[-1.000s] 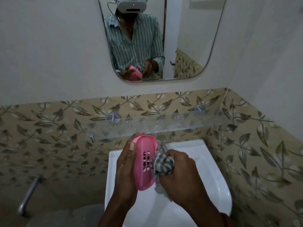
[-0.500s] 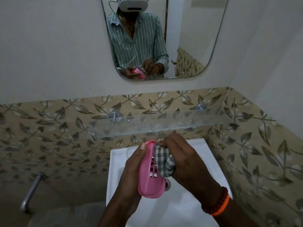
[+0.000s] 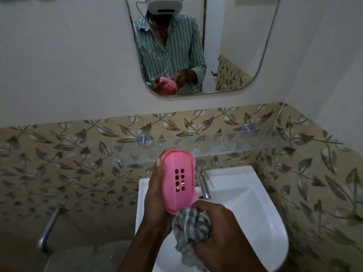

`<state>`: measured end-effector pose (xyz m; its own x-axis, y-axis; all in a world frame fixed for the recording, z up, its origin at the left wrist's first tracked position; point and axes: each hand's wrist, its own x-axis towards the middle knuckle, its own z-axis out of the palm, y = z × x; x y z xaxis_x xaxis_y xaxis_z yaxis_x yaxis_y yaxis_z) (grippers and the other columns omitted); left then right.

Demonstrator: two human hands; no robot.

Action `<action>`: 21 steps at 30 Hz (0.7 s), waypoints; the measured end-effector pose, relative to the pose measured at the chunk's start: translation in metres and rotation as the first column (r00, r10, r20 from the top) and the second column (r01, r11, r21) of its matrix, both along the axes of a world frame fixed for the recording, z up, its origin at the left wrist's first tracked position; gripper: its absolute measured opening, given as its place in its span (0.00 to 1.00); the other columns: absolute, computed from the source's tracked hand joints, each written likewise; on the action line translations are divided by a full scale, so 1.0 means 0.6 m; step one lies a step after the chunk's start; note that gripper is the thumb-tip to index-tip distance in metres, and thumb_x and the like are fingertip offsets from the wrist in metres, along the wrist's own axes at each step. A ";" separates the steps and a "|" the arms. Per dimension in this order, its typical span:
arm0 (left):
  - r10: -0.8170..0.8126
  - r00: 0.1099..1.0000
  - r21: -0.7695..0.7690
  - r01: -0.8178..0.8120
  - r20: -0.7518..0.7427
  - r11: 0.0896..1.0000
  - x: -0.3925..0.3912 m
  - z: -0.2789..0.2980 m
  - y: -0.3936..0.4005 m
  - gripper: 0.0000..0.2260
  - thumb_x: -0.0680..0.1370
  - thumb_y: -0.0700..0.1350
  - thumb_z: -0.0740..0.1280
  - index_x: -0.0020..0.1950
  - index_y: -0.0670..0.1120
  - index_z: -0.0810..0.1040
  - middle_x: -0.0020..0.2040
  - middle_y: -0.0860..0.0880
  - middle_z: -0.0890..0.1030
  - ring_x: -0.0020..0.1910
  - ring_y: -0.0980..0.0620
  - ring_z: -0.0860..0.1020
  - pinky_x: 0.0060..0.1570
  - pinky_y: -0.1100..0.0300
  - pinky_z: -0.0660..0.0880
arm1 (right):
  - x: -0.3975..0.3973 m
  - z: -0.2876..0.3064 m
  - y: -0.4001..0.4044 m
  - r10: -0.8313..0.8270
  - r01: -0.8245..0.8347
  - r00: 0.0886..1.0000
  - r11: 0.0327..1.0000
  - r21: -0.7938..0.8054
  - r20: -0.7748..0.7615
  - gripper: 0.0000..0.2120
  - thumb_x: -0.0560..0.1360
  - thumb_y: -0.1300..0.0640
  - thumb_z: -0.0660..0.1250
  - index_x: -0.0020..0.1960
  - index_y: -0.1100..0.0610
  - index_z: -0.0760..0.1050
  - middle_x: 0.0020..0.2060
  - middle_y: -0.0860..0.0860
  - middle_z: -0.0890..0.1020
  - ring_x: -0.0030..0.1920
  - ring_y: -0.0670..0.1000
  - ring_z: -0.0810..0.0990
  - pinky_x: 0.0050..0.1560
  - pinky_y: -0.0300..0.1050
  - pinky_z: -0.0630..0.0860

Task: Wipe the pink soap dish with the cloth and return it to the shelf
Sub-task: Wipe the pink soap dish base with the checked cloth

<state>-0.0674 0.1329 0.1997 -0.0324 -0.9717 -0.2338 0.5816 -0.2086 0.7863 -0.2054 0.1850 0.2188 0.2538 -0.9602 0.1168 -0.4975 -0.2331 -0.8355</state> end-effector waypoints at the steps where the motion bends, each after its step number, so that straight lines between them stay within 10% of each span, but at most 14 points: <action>1: -0.019 0.998 0.023 0.020 -0.057 1.000 -0.002 -0.002 0.001 0.34 0.73 0.66 0.64 0.66 0.40 0.81 0.53 0.37 0.86 0.46 0.42 0.85 0.43 0.49 0.84 | 0.006 0.001 0.005 0.018 -0.017 0.999 1.000 -0.023 0.033 0.10 0.62 0.53 0.67 0.44 0.48 0.77 0.36 0.42 0.82 0.41 0.42 0.81 0.45 0.36 0.77; 9: -0.042 0.961 -0.004 0.042 -0.274 0.999 -0.001 -0.018 0.001 0.32 0.69 0.67 0.67 0.57 0.41 0.87 0.49 0.38 0.87 0.44 0.40 0.87 0.46 0.43 0.85 | -0.025 0.045 -0.001 -0.002 0.058 0.969 0.975 -0.216 0.248 0.14 0.68 0.49 0.72 0.53 0.47 0.82 0.47 0.42 0.85 0.50 0.44 0.84 0.52 0.44 0.81; 15: -0.033 0.971 0.004 0.035 -0.236 0.999 -0.009 -0.007 0.004 0.41 0.61 0.65 0.79 0.66 0.40 0.81 0.53 0.35 0.86 0.46 0.38 0.86 0.44 0.43 0.85 | -0.019 0.039 0.006 -0.146 0.041 0.959 0.919 -0.392 -0.241 0.19 0.68 0.54 0.76 0.57 0.58 0.79 0.46 0.50 0.80 0.43 0.47 0.81 0.47 0.44 0.83; 21: -0.080 0.942 -0.008 0.081 -0.326 0.997 -0.016 -0.010 0.014 0.41 0.54 0.63 0.84 0.59 0.39 0.85 0.52 0.36 0.86 0.46 0.38 0.87 0.44 0.44 0.85 | -0.006 0.044 0.001 -0.091 0.038 0.988 0.924 -0.381 -0.121 0.21 0.67 0.47 0.74 0.55 0.56 0.80 0.46 0.49 0.81 0.44 0.45 0.81 0.50 0.35 0.81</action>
<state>-0.0772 0.1414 0.1939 -0.1858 -0.9614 -0.2030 0.7867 -0.2693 0.5556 -0.2093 0.1855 0.2450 0.2313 -0.8667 0.4421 -0.6233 -0.4809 -0.6167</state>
